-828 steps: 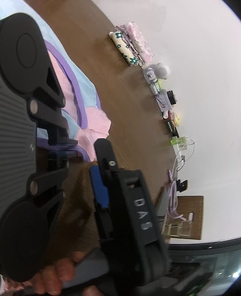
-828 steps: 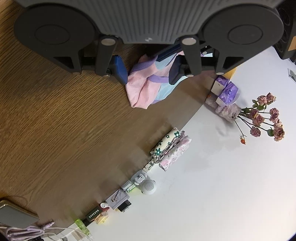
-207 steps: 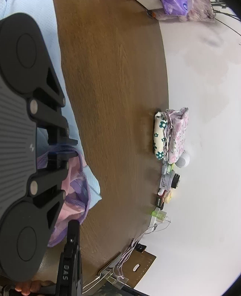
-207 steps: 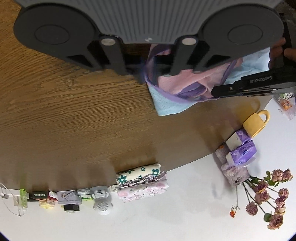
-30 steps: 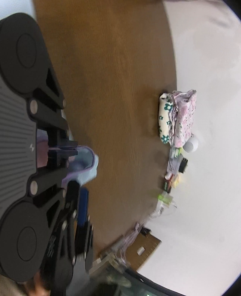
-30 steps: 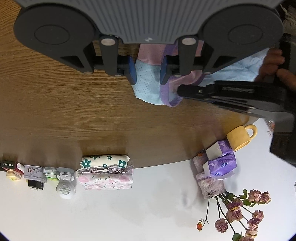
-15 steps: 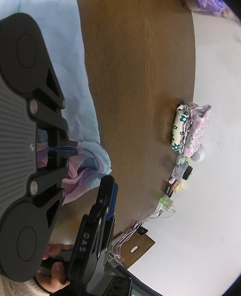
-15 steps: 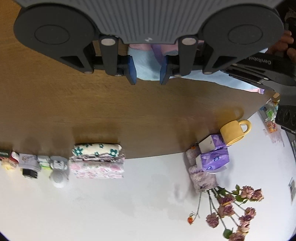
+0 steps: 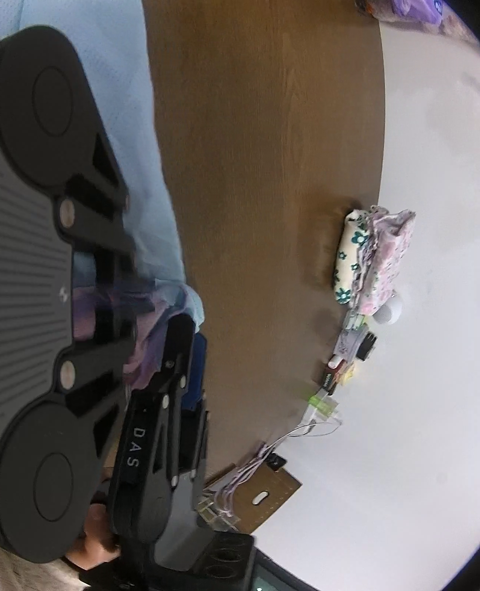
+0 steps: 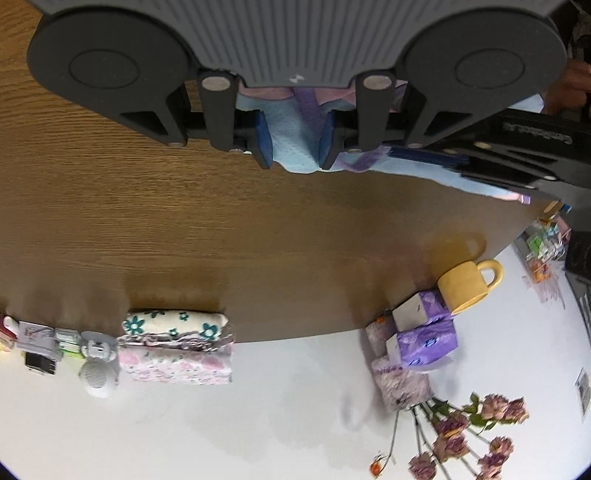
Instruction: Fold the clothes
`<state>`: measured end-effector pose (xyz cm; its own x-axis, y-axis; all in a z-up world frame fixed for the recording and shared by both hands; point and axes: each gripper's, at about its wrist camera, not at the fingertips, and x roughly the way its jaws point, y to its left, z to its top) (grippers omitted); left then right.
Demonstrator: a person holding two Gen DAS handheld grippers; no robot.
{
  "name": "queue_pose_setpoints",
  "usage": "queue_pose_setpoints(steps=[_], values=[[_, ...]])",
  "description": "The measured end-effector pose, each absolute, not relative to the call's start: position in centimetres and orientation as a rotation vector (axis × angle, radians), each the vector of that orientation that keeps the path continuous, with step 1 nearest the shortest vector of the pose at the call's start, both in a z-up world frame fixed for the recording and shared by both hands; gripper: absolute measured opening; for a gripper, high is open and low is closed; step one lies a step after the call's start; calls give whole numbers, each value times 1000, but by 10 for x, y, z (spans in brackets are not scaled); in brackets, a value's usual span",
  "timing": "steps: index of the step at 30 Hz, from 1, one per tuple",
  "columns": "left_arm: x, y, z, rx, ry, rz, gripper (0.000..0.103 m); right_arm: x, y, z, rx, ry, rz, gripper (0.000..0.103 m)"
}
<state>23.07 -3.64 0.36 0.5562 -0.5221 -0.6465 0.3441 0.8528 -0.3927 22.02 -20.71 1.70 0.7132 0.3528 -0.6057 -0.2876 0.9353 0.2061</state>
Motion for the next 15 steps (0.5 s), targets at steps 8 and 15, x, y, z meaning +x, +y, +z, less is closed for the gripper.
queue_pose_setpoints(steps=[8, 15], values=[[216, -28, 4, -211, 806, -500, 3, 217, -201, 25, 88, 664, 357, 28], [208, -25, 0, -215, 820, -482, 6, 224, -185, 12, 37, 712, 342, 28]])
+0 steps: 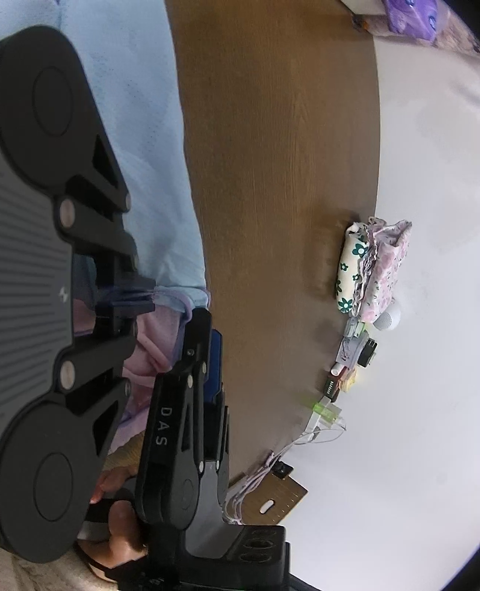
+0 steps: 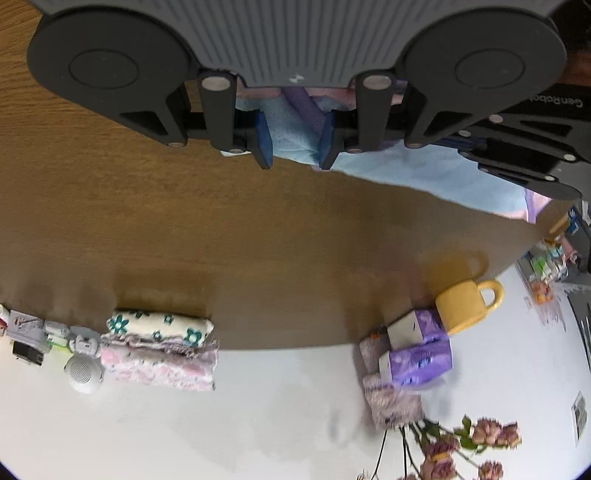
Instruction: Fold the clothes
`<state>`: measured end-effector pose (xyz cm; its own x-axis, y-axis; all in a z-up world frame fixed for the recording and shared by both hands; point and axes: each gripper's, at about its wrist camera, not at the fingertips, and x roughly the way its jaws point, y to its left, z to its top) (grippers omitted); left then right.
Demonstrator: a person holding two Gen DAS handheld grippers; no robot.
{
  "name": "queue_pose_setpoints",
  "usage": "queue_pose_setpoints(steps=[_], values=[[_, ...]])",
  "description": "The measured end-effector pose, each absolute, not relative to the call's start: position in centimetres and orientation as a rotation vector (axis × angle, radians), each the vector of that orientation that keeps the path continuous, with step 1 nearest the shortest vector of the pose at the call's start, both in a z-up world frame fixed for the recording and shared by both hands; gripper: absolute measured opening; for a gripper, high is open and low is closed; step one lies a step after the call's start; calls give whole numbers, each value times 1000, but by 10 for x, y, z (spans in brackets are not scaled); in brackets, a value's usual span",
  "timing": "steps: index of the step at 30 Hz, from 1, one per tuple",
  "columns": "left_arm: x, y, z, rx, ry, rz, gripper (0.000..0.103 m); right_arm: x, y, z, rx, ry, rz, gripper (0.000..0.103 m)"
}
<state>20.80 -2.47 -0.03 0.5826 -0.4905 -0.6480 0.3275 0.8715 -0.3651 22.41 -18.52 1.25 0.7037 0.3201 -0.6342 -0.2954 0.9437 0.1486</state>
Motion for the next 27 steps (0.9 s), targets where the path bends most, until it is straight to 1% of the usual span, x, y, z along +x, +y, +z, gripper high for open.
queue_pose_setpoints(steps=[2, 4, 9, 15, 18, 21, 23, 27], values=[[205, -19, 4, -240, 800, -474, 17, 220, -185, 16, 39, 694, 333, 28], [201, -11, 10, -262, 764, -466, 25, 213, -190, 23, 62, 663, 324, 28], [200, 2, 25, -306, 694, -415, 26, 185, -206, 37, 77, 615, 280, 32], [223, -25, 41, -252, 645, -440, 26, 162, -227, 30, 140, 628, 232, 32], [238, -46, 36, -227, 679, -482, 26, 153, -236, 25, 163, 634, 223, 32], [250, -57, 23, -209, 756, -507, 30, 145, -241, 22, 174, 636, 225, 32], [249, -60, 18, -178, 766, -495, 35, 141, -245, 21, 180, 632, 228, 33], [241, -57, 14, -153, 761, -496, 35, 141, -249, 22, 180, 619, 244, 34]])
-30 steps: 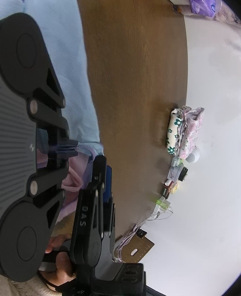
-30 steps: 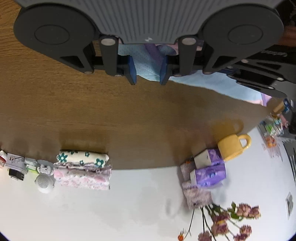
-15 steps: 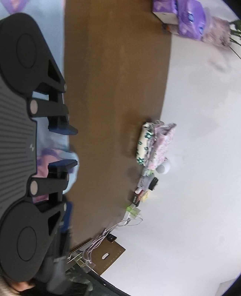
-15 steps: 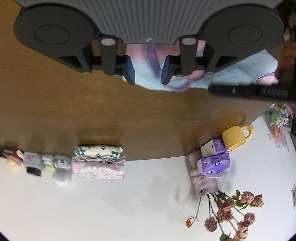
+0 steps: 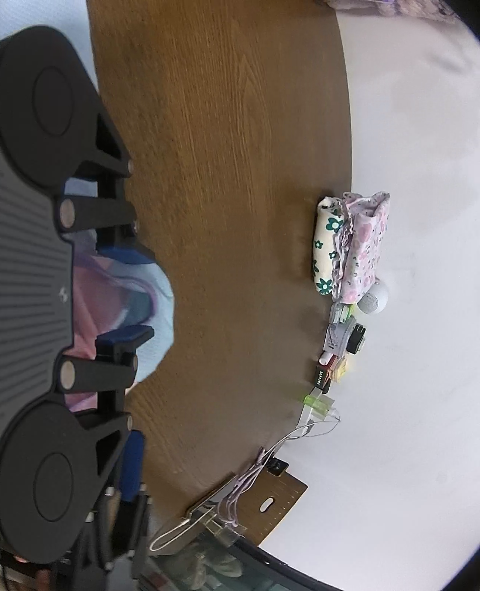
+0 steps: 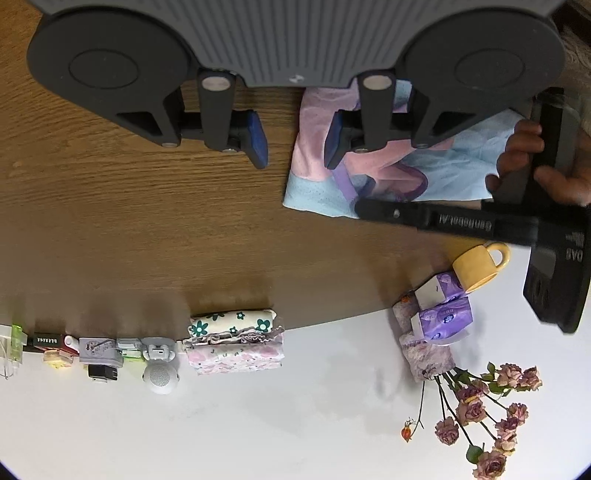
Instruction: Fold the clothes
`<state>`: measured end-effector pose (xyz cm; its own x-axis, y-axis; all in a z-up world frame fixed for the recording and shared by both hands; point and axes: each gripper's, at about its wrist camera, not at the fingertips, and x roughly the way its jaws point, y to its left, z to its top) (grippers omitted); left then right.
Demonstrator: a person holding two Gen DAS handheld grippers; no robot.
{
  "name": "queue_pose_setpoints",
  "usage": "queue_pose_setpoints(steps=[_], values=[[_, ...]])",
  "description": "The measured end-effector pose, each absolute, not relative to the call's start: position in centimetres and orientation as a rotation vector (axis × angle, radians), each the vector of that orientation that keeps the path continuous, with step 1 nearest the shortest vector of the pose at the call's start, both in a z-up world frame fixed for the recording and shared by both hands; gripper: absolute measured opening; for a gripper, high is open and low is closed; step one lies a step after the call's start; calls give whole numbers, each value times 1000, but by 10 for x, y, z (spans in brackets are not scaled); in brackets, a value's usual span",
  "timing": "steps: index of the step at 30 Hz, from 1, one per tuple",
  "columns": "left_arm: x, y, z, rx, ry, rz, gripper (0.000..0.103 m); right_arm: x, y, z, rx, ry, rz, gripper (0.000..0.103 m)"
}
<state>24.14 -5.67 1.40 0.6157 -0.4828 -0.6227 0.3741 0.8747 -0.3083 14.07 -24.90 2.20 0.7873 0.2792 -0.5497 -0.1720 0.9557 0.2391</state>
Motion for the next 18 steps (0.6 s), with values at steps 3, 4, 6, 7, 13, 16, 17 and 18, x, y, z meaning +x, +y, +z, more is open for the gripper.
queue_pose_setpoints(steps=[3, 4, 6, 7, 13, 16, 17, 18], values=[[236, -54, 11, -140, 757, -499, 32, 146, -243, 23, 157, 613, 262, 34], [235, -52, 10, -140, 754, -506, 29, 149, -240, 23, 151, 613, 268, 34], [235, -50, 9, -148, 752, -526, 5, 154, -234, 23, 141, 614, 281, 34], [235, -48, 9, -156, 755, -539, 3, 157, -232, 23, 136, 614, 287, 34], [230, -36, 14, -302, 755, -627, 3, 167, -217, 26, 89, 605, 302, 34], [230, -33, 12, -354, 775, -650, 3, 171, -207, 26, 23, 608, 304, 34], [231, -34, 13, -356, 774, -654, 3, 174, -204, 26, 1, 608, 303, 34], [230, -35, 13, -354, 772, -656, 3, 177, -199, 26, -23, 607, 301, 34]])
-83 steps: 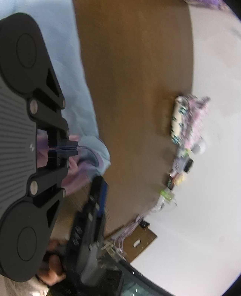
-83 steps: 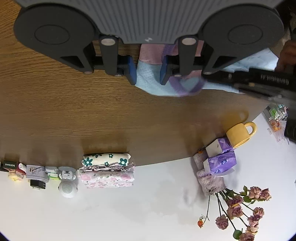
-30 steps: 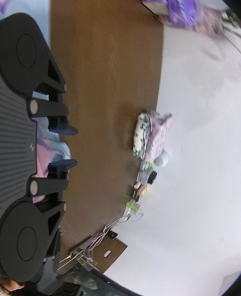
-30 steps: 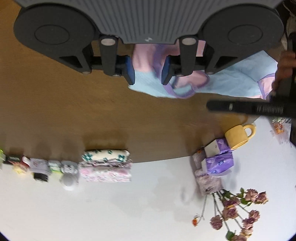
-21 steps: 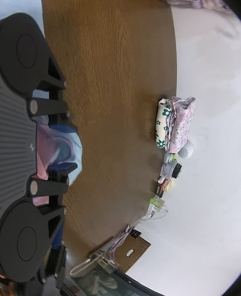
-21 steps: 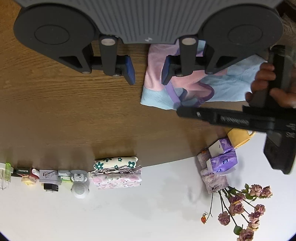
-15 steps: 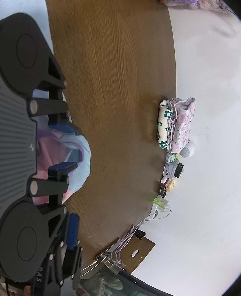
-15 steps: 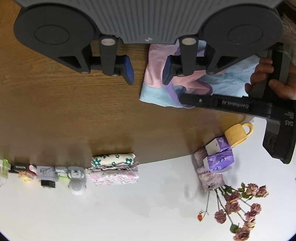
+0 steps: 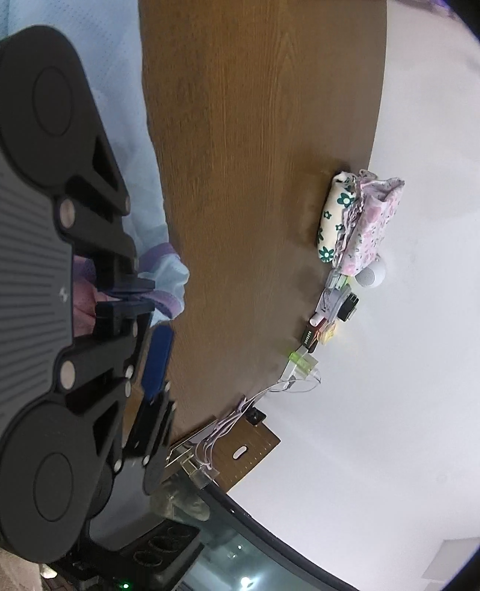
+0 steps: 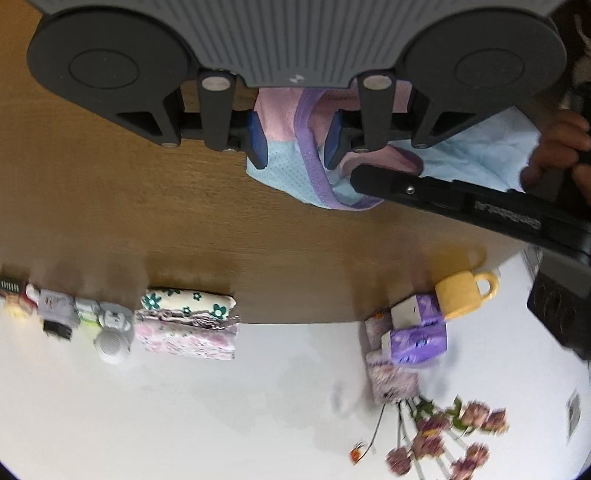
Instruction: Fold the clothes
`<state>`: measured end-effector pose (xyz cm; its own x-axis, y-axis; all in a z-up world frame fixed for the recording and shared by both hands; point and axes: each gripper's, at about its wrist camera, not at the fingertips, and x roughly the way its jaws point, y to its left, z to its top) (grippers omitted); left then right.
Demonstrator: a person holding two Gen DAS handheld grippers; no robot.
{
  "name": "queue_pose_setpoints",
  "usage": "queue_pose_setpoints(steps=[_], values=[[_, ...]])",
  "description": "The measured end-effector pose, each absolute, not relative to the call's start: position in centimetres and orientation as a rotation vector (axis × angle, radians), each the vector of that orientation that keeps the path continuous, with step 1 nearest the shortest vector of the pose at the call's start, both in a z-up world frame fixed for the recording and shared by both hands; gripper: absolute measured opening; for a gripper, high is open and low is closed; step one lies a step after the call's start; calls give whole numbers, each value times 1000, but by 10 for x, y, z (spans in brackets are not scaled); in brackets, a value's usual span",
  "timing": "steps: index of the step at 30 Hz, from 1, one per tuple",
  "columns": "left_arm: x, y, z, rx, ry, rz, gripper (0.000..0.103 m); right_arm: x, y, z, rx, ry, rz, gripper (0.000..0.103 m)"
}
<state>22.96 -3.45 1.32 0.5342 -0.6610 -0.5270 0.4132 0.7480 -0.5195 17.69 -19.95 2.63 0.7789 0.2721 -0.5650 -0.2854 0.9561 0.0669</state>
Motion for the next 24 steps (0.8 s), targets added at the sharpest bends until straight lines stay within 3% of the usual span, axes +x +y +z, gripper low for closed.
queue_pose_setpoints(steps=[5, 8, 24], values=[[227, -40, 14, -322, 771, -654, 3, 189, -182, 27, -129, 597, 281, 33], [227, -42, 14, -285, 768, -634, 7, 195, -180, 25, -125, 611, 291, 8], [215, -51, 12, -194, 708, -432, 7, 192, -178, 20, -44, 636, 289, 9]])
